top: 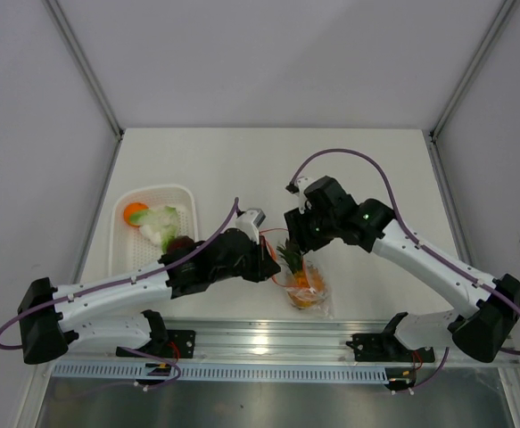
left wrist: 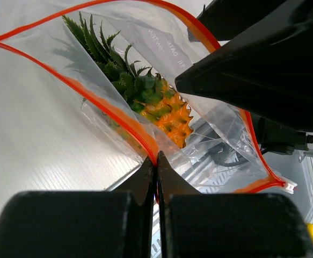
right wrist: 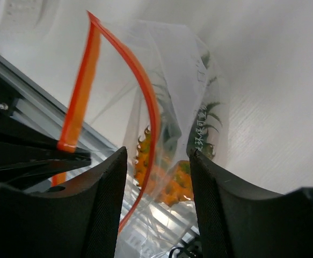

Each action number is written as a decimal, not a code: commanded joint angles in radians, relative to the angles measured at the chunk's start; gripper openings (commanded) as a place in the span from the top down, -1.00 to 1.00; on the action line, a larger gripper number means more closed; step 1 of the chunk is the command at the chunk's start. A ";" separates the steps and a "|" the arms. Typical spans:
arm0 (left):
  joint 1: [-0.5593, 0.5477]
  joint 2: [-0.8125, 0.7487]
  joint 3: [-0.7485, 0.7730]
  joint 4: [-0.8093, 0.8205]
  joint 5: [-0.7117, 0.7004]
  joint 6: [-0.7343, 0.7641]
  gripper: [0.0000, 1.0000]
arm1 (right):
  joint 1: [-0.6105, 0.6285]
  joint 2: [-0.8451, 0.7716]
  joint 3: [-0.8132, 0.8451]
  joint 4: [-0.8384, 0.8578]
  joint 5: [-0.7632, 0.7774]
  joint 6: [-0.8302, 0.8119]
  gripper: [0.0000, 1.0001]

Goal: Place the food in the zip-top bag and seal the zipper
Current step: Adjust the fake fruit in the zipper food storage bag.

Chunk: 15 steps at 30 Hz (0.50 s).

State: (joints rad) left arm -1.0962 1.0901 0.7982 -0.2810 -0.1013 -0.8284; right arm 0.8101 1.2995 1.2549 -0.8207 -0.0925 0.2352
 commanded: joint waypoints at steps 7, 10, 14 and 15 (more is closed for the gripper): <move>0.007 0.005 0.067 -0.026 0.002 0.029 0.99 | 0.001 -0.034 -0.043 0.015 0.065 0.041 0.97; 0.007 -0.004 0.068 -0.050 -0.027 0.020 0.90 | 0.001 -0.042 -0.040 0.032 0.047 0.062 1.00; 0.028 -0.057 0.075 -0.119 -0.087 0.011 -0.15 | 0.001 -0.043 -0.034 0.043 0.016 0.095 1.00; 0.035 -0.071 0.075 -0.135 -0.097 0.011 -0.37 | 0.003 -0.045 -0.032 0.045 0.011 0.096 1.00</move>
State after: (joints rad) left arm -1.0843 1.0782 0.8272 -0.3614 -0.1345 -0.8219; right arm 0.8097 1.2854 1.2095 -0.8135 -0.0605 0.2996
